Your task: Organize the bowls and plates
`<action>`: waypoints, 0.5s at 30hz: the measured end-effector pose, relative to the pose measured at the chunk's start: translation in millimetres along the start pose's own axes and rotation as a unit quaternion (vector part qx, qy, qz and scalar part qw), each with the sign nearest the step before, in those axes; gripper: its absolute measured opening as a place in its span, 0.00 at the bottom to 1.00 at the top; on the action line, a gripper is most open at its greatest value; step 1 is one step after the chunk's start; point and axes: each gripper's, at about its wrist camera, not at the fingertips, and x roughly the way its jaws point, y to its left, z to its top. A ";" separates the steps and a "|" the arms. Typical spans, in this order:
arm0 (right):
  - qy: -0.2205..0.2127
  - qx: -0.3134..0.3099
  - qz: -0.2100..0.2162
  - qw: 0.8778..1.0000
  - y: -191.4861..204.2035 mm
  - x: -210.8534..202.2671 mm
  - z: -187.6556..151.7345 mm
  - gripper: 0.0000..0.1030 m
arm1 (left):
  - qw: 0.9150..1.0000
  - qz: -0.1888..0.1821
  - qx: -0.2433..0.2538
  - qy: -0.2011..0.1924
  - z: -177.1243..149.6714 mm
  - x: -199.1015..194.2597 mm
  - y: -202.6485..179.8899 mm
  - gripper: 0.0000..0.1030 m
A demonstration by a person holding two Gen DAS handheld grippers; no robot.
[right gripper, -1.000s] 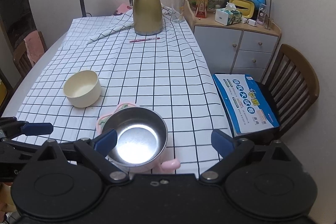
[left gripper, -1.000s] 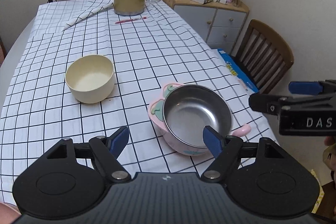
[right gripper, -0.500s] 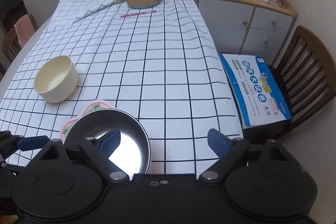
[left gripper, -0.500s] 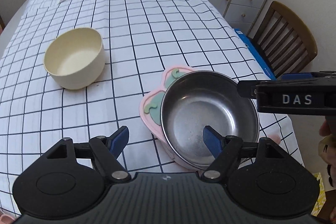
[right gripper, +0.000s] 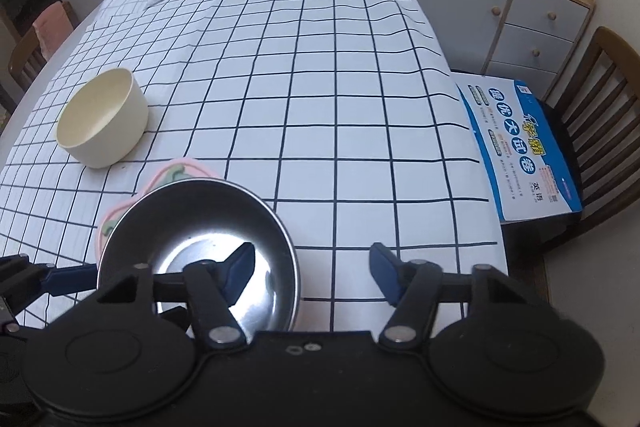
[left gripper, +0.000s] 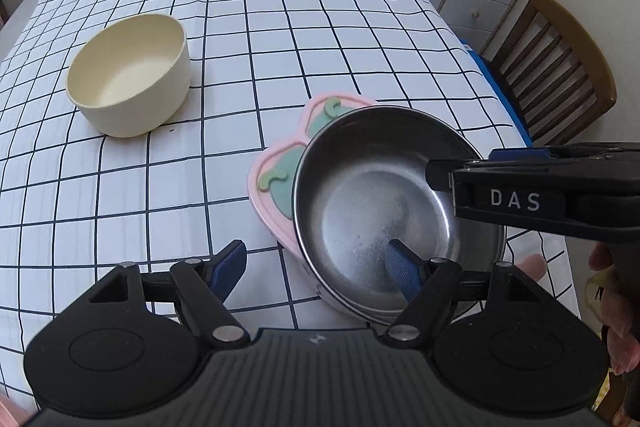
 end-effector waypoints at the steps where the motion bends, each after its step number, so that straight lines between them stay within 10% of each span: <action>1: 0.000 -0.003 0.000 1.000 0.8 0.7 0.1 0.53 | 1.000 -0.002 0.000 0.002 -0.2 -0.3 -0.4 0.66; 15: -0.003 -0.014 0.004 1.000 4.2 1.4 0.9 0.15 | 1.000 -0.006 -0.016 0.002 0.8 -7.7 0.2 0.25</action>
